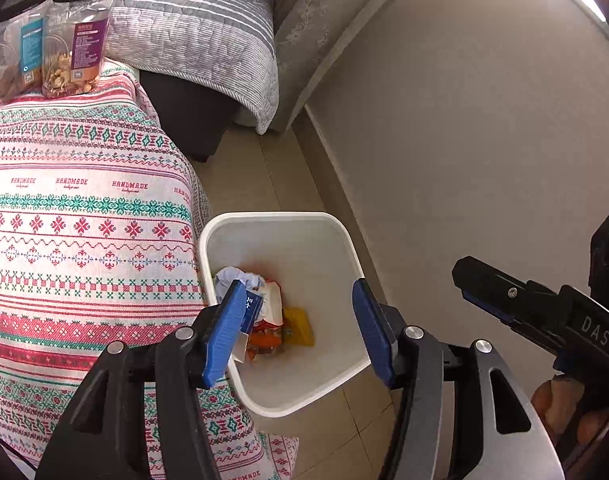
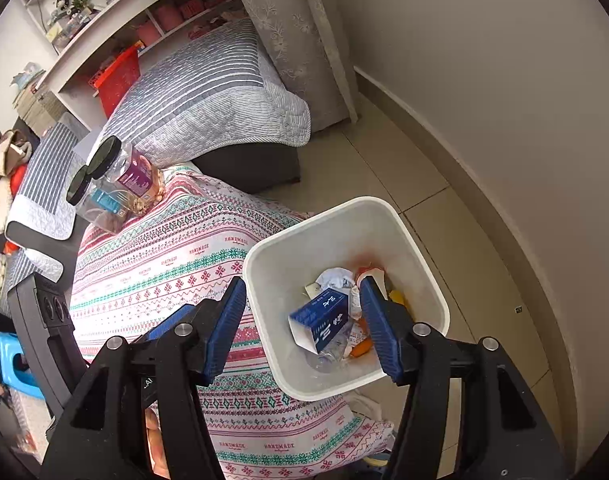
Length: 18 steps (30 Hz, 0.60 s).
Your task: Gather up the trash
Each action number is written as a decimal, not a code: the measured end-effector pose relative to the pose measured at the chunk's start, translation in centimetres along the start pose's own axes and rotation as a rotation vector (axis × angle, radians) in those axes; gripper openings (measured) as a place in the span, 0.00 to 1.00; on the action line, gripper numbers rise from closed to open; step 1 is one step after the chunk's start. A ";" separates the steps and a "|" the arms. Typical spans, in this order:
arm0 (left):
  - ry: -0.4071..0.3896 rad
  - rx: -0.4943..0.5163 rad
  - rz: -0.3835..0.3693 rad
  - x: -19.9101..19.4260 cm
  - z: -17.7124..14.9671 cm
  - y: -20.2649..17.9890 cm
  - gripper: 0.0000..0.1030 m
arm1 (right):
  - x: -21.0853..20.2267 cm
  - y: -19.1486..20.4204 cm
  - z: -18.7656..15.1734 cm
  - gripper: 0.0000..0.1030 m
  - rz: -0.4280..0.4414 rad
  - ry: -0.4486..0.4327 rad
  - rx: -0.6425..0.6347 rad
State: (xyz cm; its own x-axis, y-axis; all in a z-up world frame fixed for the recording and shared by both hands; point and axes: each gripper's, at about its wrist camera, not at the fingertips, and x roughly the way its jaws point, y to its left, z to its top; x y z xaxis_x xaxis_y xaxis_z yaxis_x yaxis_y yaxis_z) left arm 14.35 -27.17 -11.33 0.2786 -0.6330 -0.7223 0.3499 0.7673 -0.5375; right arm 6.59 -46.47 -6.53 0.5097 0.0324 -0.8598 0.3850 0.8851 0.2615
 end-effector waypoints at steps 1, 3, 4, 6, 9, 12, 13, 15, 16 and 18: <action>-0.003 0.007 0.016 -0.5 -0.1 0.2 0.54 | -0.1 0.2 0.0 0.57 0.000 -0.003 -0.001; -0.013 0.011 0.036 -1.7 -0.2 0.7 0.55 | -0.1 0.7 -0.1 0.58 0.013 -0.005 0.003; -0.020 0.011 0.054 -2.4 -0.3 1.0 0.56 | -0.1 1.2 -0.3 0.58 0.016 -0.003 -0.001; -0.036 0.010 0.091 -4.1 -0.6 1.4 0.57 | 0.1 2.7 -0.7 0.58 0.018 0.003 -0.029; -0.057 0.006 0.150 -7.0 -0.9 2.3 0.58 | -0.2 5.7 -1.8 0.60 0.048 -0.005 -0.096; -0.080 0.003 0.233 -10.4 -1.0 4.0 0.58 | -0.5 8.4 -2.8 0.62 0.081 -0.019 -0.134; -0.093 0.010 0.268 -11.5 -1.3 4.4 0.59 | -0.6 9.4 -3.2 0.62 0.087 -0.023 -0.155; -0.129 0.020 0.342 -13.8 -1.9 5.3 0.66 | -0.8 11.7 -3.9 0.62 0.086 -0.035 -0.225; -0.146 0.023 0.374 -14.7 -2.3 5.8 0.66 | -0.9 12.9 -4.3 0.62 0.081 -0.041 -0.263; -0.173 0.036 0.427 -16.7 -3.2 6.6 0.66 | -1.5 14.8 -5.2 0.62 0.089 -0.063 -0.315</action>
State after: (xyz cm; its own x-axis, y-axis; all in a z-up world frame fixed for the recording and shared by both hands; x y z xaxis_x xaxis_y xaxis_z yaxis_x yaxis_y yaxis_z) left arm 9.10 -11.18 -4.21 0.5486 -0.2714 -0.7908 0.2011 0.9609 -0.1903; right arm 7.57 -31.06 -3.69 0.5810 0.0963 -0.8082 0.0850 0.9804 0.1779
